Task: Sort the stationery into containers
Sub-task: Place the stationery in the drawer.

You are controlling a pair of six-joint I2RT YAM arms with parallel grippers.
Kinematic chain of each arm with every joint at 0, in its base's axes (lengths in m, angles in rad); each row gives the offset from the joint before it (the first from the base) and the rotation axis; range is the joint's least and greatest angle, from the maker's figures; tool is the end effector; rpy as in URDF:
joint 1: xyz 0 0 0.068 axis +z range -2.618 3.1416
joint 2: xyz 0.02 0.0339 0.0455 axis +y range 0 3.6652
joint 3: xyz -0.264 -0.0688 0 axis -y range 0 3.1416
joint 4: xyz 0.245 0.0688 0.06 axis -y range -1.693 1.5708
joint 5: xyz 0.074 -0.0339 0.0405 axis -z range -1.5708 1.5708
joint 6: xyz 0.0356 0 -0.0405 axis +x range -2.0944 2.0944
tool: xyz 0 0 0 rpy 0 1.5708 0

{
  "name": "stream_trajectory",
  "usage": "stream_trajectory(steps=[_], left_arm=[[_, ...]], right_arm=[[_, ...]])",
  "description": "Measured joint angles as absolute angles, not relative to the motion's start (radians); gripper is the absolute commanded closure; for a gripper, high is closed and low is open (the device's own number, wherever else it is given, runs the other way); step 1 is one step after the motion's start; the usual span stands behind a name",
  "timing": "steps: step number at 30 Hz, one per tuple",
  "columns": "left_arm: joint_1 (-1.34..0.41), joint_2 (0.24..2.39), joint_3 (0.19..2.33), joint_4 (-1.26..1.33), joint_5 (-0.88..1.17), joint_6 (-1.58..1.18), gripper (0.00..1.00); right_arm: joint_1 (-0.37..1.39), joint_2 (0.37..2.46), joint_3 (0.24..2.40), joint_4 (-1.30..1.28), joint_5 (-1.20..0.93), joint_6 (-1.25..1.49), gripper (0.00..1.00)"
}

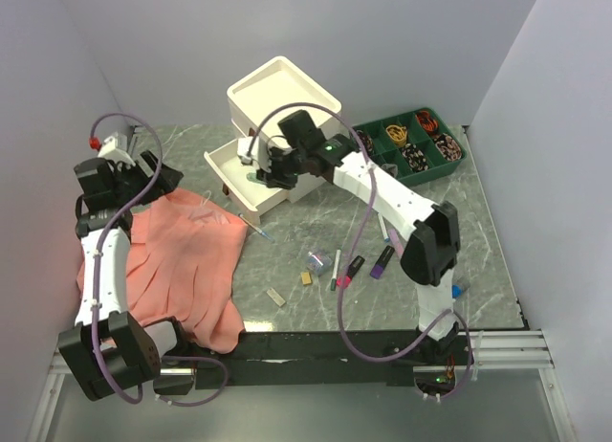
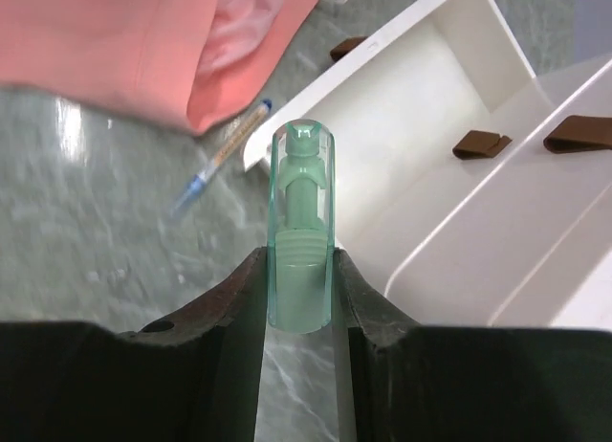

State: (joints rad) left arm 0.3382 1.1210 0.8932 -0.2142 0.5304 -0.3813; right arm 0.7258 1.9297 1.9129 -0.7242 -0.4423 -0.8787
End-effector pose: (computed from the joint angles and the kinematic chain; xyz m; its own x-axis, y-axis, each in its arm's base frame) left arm 0.2438 0.0666 0.3096 -0.4286 -0.4910 -0.7585 -0.0154 0.8433 -0.5372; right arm 0.3168 0.3015 0.3449 0.3215 -0.6450 -0.6933 -0.9223 -0.0473 -0.3837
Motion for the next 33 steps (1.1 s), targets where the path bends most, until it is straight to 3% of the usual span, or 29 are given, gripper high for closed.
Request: stream_trajectory(steps=[9, 21, 23, 27, 30, 33], left_arm=[[0.339, 1.050, 1.016, -0.350, 0.479, -0.300, 0.15], [0.339, 0.991, 1.005, -0.416, 0.474, -0.368, 0.13], [0.339, 0.960, 1.011, -0.421, 0.474, -0.372, 0.13], [0.339, 0.918, 1.033, -0.427, 0.474, -0.371, 0.13], [0.343, 0.907, 1.033, -0.434, 0.476, -0.372, 0.12], [0.351, 0.900, 1.033, -0.438, 0.476, -0.372, 0.08]], right_arm=[[0.755, 2.164, 2.217, -0.671, -0.348, -0.443, 0.97], [0.759, 2.259, 2.177, -0.646, -0.261, -0.265, 0.96], [0.760, 2.271, 2.157, -0.621, -0.252, -0.255, 0.86], [0.764, 2.309, 2.157, -0.568, -0.226, -0.224, 0.55], [0.773, 2.319, 2.157, -0.549, -0.202, -0.213, 0.42], [0.792, 2.317, 2.151, -0.529, -0.192, -0.217, 0.40]])
